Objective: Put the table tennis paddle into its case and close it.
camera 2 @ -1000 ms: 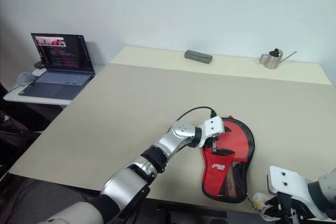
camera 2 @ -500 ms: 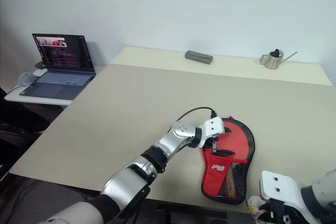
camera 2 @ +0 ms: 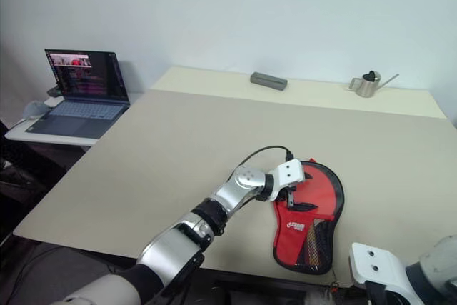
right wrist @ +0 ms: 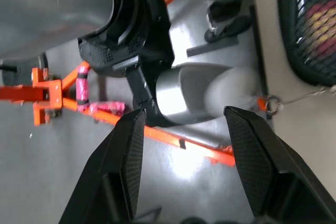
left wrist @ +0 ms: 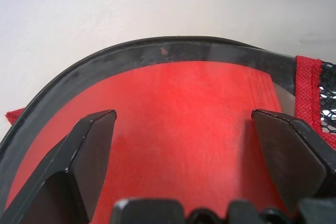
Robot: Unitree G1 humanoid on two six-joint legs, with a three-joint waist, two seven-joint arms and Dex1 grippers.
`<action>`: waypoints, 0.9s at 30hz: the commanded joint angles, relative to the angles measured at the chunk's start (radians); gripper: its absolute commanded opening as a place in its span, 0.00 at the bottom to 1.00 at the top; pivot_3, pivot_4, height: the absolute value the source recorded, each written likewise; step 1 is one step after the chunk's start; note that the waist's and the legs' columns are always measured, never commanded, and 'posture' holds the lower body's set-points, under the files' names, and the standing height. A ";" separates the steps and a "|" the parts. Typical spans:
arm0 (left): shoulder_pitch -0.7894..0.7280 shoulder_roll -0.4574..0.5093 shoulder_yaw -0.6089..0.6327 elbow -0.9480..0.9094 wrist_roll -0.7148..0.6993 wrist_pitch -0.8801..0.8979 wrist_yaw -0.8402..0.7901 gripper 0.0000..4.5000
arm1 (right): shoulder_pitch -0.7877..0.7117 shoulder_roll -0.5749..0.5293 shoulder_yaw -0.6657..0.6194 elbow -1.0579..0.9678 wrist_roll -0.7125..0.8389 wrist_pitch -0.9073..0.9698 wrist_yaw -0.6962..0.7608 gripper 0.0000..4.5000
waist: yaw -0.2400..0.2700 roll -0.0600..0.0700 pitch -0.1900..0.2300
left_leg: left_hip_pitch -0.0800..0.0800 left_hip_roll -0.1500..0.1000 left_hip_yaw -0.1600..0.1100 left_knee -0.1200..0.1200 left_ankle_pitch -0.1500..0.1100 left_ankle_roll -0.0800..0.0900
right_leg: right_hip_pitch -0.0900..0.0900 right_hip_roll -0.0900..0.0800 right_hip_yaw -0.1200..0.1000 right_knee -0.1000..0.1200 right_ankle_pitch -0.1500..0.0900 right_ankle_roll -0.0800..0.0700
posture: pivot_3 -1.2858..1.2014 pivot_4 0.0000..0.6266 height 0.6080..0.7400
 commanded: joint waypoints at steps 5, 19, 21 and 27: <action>0.051 0.015 -0.029 0.079 0.055 0.058 -0.041 1.00 | -0.201 0.003 0.013 0.120 0.093 0.037 -0.033 0.60 | -0.002 0.000 0.000 | 0.000 0.000 0.000 0.000 0.000 0.000 | 0.000 -0.001 0.000 0.000 0.000 0.000 | 0.52 0.24 1.00; 0.167 0.200 0.126 -0.544 -0.170 0.387 -0.196 1.00 | -0.439 0.021 0.143 0.377 0.080 -0.003 -0.077 0.60 | -0.027 0.010 0.027 | -0.004 0.000 0.002 -0.001 0.000 -0.001 | -0.007 0.002 0.003 0.015 -0.001 -0.006 | 0.52 0.24 1.00; 0.172 0.239 0.160 -0.664 -0.222 0.456 -0.208 1.00 | -0.468 0.022 0.159 0.393 0.082 -0.007 -0.076 0.60 | -0.031 0.012 0.033 | -0.005 0.000 0.002 0.000 0.001 -0.001 | -0.009 0.002 0.003 0.018 -0.001 -0.005 | 0.52 0.24 1.00; 0.168 0.380 0.306 -0.931 -0.380 0.642 -0.203 1.00 | -0.574 0.066 0.194 0.477 0.069 -0.037 -0.108 0.60 | -0.035 0.011 0.038 | -0.006 0.000 0.001 0.002 0.001 -0.001 | -0.010 0.001 0.004 0.017 -0.001 -0.005 | 0.52 0.24 1.00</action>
